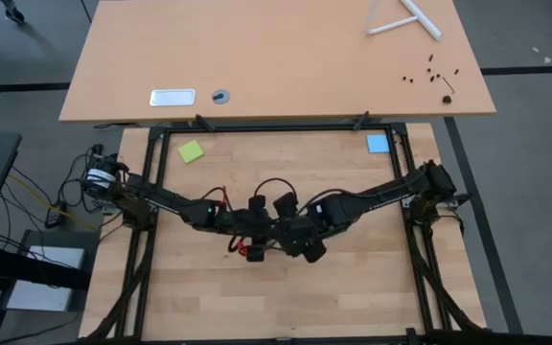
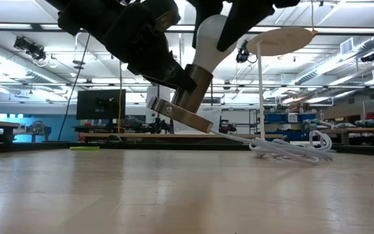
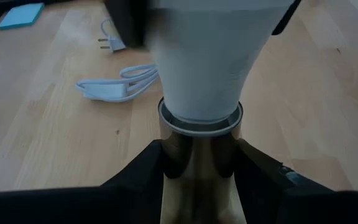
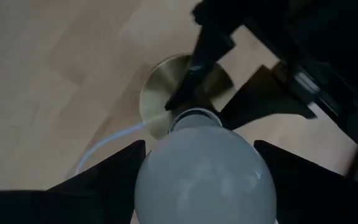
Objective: Screw lightbulb
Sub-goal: Remove the lightbulb from the lamp
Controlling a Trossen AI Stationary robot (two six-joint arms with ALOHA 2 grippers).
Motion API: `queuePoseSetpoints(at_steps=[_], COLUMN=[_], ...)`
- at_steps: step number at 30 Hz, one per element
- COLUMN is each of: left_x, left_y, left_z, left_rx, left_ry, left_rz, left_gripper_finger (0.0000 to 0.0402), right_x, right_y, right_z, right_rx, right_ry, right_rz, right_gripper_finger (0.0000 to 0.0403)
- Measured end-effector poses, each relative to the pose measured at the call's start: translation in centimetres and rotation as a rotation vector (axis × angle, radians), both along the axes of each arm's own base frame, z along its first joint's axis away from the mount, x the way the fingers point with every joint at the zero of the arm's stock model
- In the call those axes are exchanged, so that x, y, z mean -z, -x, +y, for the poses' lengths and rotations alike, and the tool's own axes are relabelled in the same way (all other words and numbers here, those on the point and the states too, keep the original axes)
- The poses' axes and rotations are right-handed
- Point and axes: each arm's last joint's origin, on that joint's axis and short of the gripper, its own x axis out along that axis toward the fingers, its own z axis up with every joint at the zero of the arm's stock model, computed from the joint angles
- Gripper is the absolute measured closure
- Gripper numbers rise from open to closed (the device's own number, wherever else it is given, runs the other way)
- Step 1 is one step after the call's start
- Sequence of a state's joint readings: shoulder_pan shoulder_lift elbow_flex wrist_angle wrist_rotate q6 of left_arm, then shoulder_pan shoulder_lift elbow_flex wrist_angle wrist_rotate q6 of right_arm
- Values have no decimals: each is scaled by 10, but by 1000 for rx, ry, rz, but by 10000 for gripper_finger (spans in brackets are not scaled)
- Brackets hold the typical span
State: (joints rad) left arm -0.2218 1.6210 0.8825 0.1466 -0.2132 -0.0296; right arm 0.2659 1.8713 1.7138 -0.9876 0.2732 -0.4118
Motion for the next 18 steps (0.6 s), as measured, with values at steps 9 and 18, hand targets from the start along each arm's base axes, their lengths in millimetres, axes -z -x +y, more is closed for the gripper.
queuePoseSetpoints(at_steps=[9,18], left_x=[0,0], left_y=[0,0], left_z=[-1,-1], left_rx=[16,10], left_ry=[14,10], left_rz=[3,4], left_gripper_finger=[252,252], right_x=[-1,-12], right_y=[3,4], right_z=[11,4], right_rx=[352,730], right_ry=[-138,-434], right_rz=[-91,-120], right_gripper_finger=[43,32])
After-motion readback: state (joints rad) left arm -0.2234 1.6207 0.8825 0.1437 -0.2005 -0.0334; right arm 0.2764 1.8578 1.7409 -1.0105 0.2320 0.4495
